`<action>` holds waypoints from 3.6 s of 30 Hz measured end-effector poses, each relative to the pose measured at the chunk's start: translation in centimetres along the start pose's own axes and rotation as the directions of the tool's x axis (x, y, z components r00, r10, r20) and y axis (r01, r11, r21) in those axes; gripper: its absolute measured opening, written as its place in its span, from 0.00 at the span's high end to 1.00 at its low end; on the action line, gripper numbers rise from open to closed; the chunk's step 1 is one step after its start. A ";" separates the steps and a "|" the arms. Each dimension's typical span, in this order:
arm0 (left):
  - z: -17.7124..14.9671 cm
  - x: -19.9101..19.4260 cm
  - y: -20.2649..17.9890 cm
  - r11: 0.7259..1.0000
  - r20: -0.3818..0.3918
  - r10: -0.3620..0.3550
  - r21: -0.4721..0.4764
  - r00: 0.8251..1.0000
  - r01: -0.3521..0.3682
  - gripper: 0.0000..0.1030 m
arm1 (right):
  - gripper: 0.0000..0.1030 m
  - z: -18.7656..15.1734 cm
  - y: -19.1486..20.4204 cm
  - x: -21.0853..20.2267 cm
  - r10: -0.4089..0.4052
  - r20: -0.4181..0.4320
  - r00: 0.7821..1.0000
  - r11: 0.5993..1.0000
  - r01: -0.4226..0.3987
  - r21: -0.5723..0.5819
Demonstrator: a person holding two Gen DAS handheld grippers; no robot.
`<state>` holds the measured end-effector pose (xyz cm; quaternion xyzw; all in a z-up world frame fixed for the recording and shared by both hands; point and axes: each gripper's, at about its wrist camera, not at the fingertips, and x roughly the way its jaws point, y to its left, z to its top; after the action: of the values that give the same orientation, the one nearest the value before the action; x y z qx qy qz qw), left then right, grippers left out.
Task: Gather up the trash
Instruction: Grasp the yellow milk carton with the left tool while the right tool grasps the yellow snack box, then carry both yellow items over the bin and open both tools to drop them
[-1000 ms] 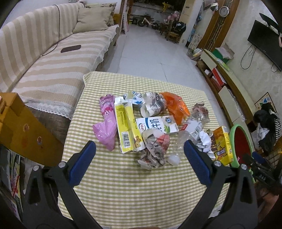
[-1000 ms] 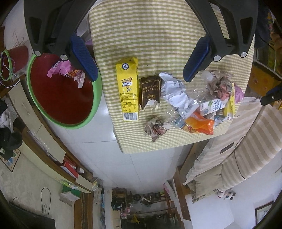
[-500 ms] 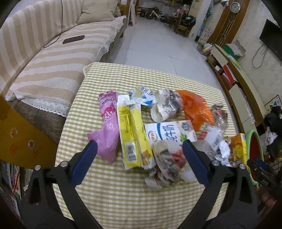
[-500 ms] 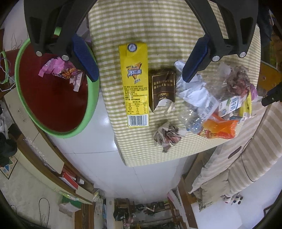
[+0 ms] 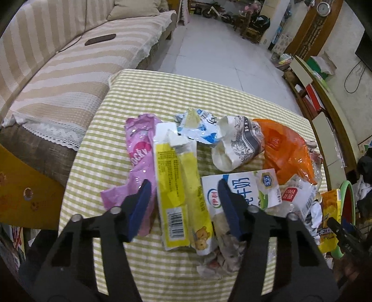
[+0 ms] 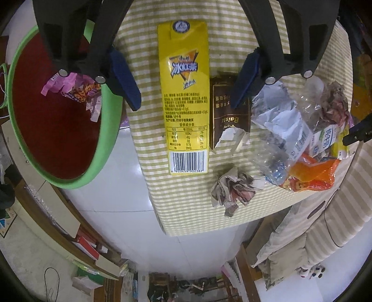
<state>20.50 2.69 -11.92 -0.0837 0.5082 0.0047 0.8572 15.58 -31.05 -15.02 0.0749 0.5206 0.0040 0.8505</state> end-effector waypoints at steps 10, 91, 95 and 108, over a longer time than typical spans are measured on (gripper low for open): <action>0.0 0.6 -0.2 0.999 -0.019 -0.034 0.006 0.999 0.034 0.84 | 0.64 -0.2 0.3 0.7 0.033 -0.033 0.999 0.999 -0.033 -0.008; -6.8 -9.1 -36.1 0.688 -0.202 -0.497 0.501 0.844 0.525 0.87 | 0.67 -3.6 -19.4 -14.2 -0.084 0.232 0.969 0.944 0.002 0.330; -7.1 -8.3 -37.4 0.675 -0.231 -0.496 0.503 0.837 0.539 0.86 | 0.67 -4.0 -20.3 -13.4 -0.086 0.215 0.973 0.938 0.006 0.347; -7.1 -6.6 -40.0 0.656 -0.274 -0.502 0.497 0.820 0.568 0.86 | 0.64 -3.8 -21.1 -11.8 -0.091 0.197 0.976 0.937 0.016 0.349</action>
<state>14.86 -37.26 -4.01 0.0242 0.4867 -0.4011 0.7757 5.28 -52.41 -9.05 0.2088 0.4220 -0.1187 0.8742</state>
